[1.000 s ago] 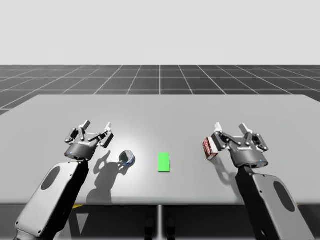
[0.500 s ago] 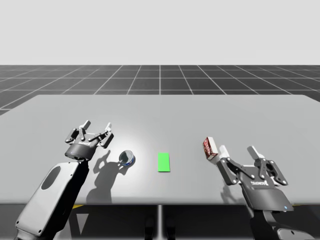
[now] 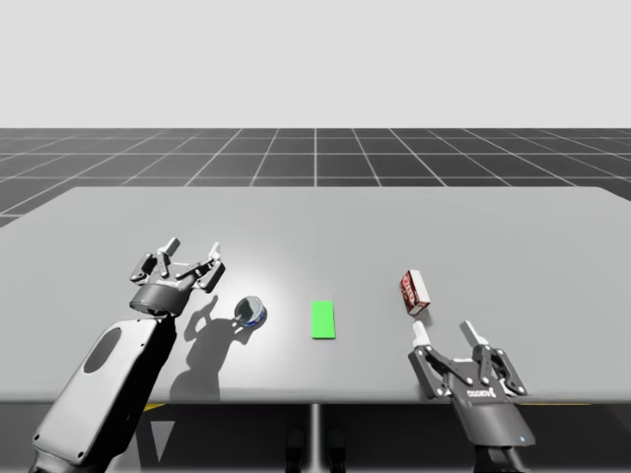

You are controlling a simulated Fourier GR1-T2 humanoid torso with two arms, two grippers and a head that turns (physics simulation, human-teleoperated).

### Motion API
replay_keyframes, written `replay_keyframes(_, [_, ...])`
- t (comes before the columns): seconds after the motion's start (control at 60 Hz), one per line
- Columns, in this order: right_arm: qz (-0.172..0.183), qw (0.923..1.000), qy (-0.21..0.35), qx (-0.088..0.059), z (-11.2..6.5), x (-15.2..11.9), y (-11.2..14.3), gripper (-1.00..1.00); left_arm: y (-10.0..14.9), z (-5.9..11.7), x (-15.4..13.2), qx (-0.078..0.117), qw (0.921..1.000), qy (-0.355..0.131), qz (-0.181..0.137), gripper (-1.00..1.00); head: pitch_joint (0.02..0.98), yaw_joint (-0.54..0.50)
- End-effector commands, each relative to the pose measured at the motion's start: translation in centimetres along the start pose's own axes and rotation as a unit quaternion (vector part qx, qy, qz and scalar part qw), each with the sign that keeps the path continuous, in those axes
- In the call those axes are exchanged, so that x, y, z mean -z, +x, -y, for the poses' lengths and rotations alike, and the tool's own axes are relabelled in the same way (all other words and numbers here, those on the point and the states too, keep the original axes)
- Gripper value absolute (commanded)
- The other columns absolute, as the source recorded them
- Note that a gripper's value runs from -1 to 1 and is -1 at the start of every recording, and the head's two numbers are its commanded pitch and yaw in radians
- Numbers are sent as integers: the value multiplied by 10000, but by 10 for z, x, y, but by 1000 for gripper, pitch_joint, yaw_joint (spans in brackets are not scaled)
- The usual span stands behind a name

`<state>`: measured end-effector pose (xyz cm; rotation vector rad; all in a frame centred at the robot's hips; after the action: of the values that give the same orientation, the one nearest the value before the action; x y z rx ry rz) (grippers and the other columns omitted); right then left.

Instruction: Look at the card. If it is red, pick the object on the left. If it is green, pick the object on the right.

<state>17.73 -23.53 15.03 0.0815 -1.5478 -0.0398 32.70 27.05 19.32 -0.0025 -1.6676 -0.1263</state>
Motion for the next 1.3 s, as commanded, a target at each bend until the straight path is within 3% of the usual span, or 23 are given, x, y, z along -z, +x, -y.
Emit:
replay_keyframes(0.017, [-132,9999,53,40,-3,11,-18,-1000,-1,0,1,9,10000,-5,-6,-1000,853,-386])
replay_keyframes(0.233, [-302,9995,34,35,-4,32,-30,-1000,-1,1,1,12,10000,2,-11,-1000,857,-382])
replay_keyframes(0.6, [-415,9988,-131,-229,-2,77,-35,-1000,-1,1,1,11,10000,0,-18,-1000,855,-379])
replay_keyframes(0.883, [-729,9969,-142,-243,3,93,-42,-1000,-1,1,1,18,10000,-10,-28,-1000,848,-381])
replay_keyframes(0.9, [-666,9972,-125,-304,3,92,-44,-940,-1,0,1,18,10000,-9,-28,-1000,848,-381])
replay_keyframes(0.917, [-655,9970,-191,-364,3,91,-44,-653,-1,0,1,19,10000,-8,-28,-1000,847,-381])
replay_keyframes(0.933, [-657,9969,-228,-368,3,90,-45,0,-1,0,1,20,10000,-8,-29,-1000,846,-380])
replay_keyframes(0.95, [-691,9968,-210,-350,3,90,-44,832,-1,1,1,21,10000,-8,-29,-1000,845,-381])
replay_keyframes(0.967, [-723,9966,-193,-341,3,89,-44,961,-1,1,1,21,10000,-9,-30,-1000,844,-381])
replay_keyframes(1.0, [-749,9964,-252,-294,3,88,-44,1000,-1,1,1,23,10000,-11,-33,-1000,843,-380])
replay_keyframes(1.067, [-750,9961,-276,-365,4,87,-46,1000,-1,1,1,25,10000,-13,-34,-1000,836,-382])
replay_keyframes(1.167, [-794,9960,-300,-297,6,87,-47,1000,-2,1,1,32,10000,-15,-38,-1000,813,-387])
replay_keyframes(1.3, [-848,9957,-290,-251,6,86,-50,1000,-3,1,1,46,10000,-27,-63,-1000,717,-408])
